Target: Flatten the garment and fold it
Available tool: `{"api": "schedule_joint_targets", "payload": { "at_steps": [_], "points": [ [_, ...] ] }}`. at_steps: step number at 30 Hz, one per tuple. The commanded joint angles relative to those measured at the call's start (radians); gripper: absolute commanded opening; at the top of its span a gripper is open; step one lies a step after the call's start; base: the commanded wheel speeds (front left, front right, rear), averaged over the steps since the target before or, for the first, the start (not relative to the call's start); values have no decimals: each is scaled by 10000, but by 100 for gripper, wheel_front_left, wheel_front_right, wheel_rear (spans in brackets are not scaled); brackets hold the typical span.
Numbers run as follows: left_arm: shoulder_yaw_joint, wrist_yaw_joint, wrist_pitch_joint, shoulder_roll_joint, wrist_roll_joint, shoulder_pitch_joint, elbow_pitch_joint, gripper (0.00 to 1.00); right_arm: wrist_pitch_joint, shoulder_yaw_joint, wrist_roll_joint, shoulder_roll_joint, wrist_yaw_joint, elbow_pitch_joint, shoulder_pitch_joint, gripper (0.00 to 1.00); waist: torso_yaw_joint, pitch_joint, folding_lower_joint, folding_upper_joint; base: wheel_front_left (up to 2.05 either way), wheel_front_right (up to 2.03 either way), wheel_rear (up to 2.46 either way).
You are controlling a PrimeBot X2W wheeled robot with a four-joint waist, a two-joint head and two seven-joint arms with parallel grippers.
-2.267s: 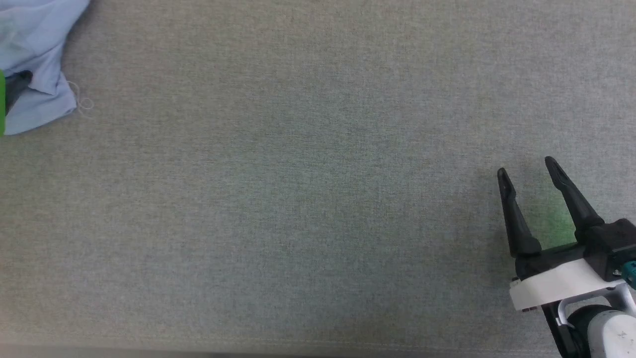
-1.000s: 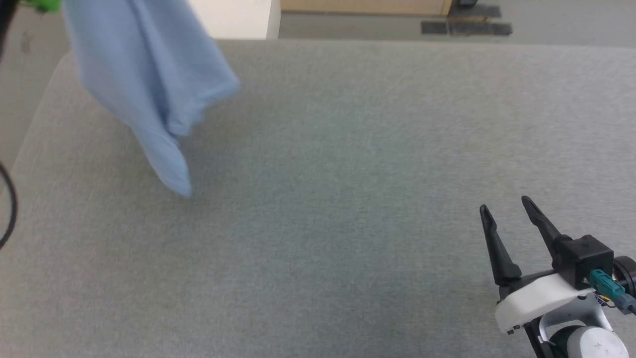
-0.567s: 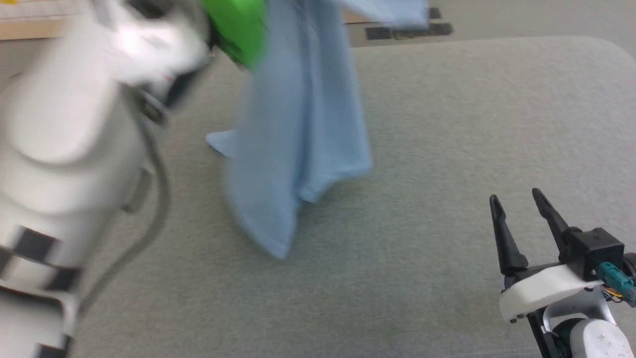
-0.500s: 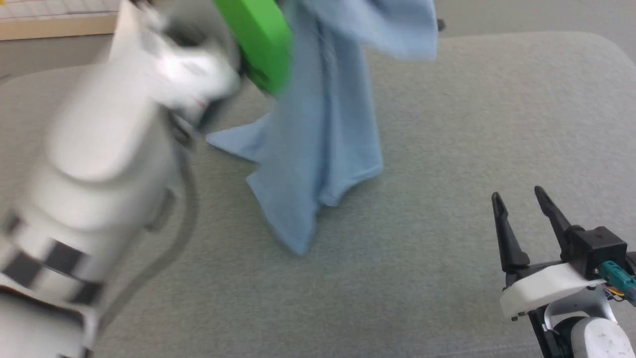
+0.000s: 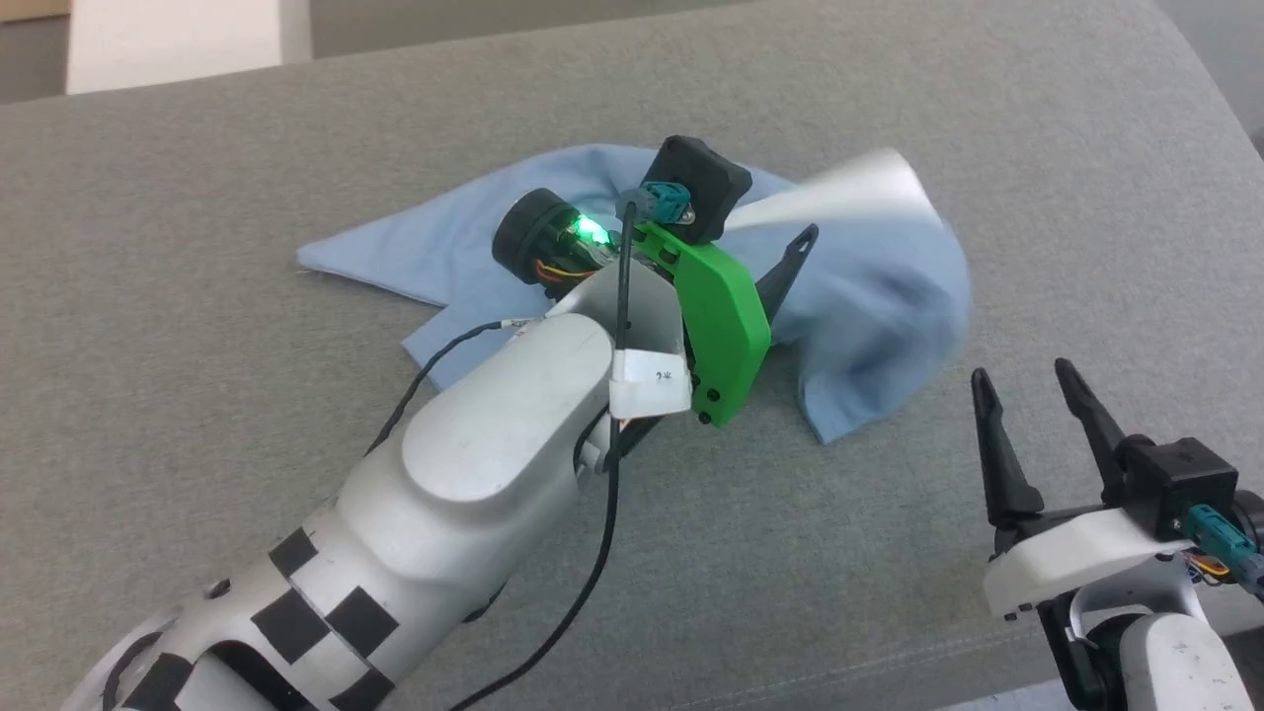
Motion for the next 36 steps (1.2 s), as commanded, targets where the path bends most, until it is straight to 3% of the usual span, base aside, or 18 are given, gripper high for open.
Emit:
{"api": "schedule_joint_targets", "payload": {
  "at_steps": [1,9,16,22,28,36],
  "points": [
    [34,-92,-164,-31,101,42,73,100,-94,25,69,38,-17,82,-175,100,-39,28,1,-1,0,0,0],
    [609,-156,-1022,502,8,-87,336,100,24,-116,7,40,-17,274,-99,100,540,-840,1,-1,0,0,0],
    [1463,165,-2021,1671,88,-76,201,100,380,-298,-176,40,-17,63,305,100,1363,-1706,1,-1,0,0,0],
    [2106,872,-2547,2845,-31,966,-441,100,685,-385,-149,41,-17,-244,742,100,1914,-2178,1,-1,0,0,0],
    [2278,1861,-2595,3908,-257,3134,-1843,100,898,-488,-63,-12,-17,-483,1126,100,2250,-2536,1,-1,0,0,0],
    [1941,3338,-2722,4396,-270,5876,-3805,100,1096,-362,98,-217,-17,-628,1417,100,2349,-2694,1,-1,0,0,0]
  ]
}}
